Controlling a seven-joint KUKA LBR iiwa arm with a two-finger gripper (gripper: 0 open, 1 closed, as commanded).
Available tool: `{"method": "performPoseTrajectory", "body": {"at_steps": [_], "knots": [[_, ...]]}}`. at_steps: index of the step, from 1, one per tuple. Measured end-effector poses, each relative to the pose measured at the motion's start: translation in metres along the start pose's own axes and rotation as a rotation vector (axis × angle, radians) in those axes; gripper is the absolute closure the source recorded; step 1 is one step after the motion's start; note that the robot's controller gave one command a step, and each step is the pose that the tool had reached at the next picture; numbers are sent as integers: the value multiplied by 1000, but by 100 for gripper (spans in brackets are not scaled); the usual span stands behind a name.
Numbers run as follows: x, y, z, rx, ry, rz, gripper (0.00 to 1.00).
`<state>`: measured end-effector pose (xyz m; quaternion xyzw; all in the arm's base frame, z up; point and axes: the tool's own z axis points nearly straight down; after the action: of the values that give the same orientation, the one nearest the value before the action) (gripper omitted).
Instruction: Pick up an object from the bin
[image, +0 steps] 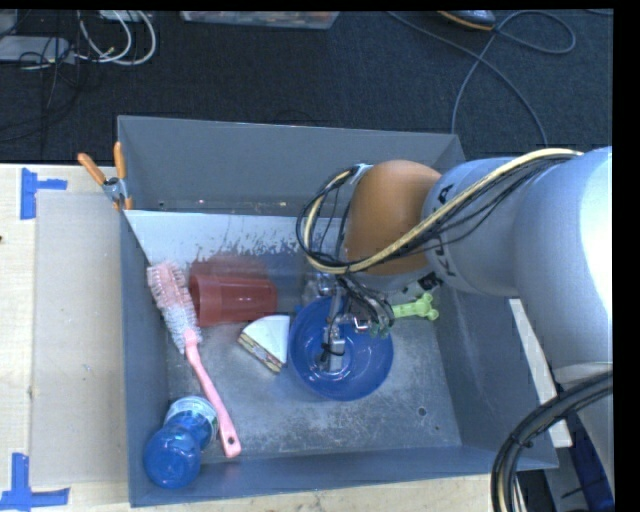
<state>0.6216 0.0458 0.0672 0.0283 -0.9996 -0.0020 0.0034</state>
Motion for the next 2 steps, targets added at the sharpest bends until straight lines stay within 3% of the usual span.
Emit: {"method": "performPoseTrajectory", "body": {"at_steps": [1,2], "knots": [[1,-6,-36,4,-13,67,0],[0,-2,-10,1,-3,16,0]]}}
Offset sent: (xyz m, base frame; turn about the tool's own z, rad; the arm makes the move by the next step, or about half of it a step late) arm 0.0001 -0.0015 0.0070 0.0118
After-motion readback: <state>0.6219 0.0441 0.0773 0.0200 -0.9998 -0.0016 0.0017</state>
